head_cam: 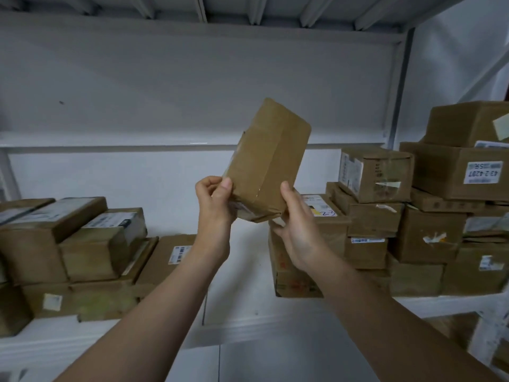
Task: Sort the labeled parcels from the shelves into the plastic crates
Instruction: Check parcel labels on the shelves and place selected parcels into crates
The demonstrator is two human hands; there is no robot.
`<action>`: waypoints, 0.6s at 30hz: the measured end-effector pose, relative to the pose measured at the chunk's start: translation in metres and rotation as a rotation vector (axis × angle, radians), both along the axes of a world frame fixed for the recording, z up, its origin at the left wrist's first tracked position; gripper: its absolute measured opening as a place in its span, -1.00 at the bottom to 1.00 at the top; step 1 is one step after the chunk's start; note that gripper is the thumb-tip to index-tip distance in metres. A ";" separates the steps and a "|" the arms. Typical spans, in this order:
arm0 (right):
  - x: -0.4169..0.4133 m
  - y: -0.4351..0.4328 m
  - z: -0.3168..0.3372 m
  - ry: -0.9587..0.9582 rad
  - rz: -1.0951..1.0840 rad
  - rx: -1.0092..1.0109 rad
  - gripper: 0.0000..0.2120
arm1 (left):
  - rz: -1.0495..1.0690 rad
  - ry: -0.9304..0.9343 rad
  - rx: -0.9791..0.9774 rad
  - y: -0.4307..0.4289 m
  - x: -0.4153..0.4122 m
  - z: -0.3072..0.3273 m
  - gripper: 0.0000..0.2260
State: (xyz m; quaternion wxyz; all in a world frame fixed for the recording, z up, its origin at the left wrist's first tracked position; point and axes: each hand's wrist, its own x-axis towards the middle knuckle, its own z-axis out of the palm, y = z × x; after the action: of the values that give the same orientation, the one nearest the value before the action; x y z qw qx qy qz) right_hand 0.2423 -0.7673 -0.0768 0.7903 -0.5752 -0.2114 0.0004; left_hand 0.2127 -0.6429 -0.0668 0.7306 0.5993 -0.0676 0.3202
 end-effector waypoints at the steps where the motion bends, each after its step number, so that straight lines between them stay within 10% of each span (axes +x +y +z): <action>1: 0.000 0.005 -0.001 -0.025 0.023 -0.006 -0.47 | -0.034 0.008 0.040 0.003 -0.002 -0.003 -0.50; 7: 0.004 0.013 0.001 -0.276 -0.066 0.029 -0.29 | 0.153 -0.022 0.361 0.022 -0.007 -0.012 -0.79; 18: -0.007 0.041 -0.013 -0.523 -0.745 -0.437 0.12 | -0.059 0.054 0.292 0.025 -0.011 0.006 -0.39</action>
State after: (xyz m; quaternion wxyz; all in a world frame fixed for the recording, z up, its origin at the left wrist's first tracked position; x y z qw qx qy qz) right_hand 0.2357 -0.7262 -0.0902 0.5184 -0.7443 -0.1777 -0.3817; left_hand 0.2018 -0.6178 -0.0613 0.6464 0.7053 -0.1112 0.2690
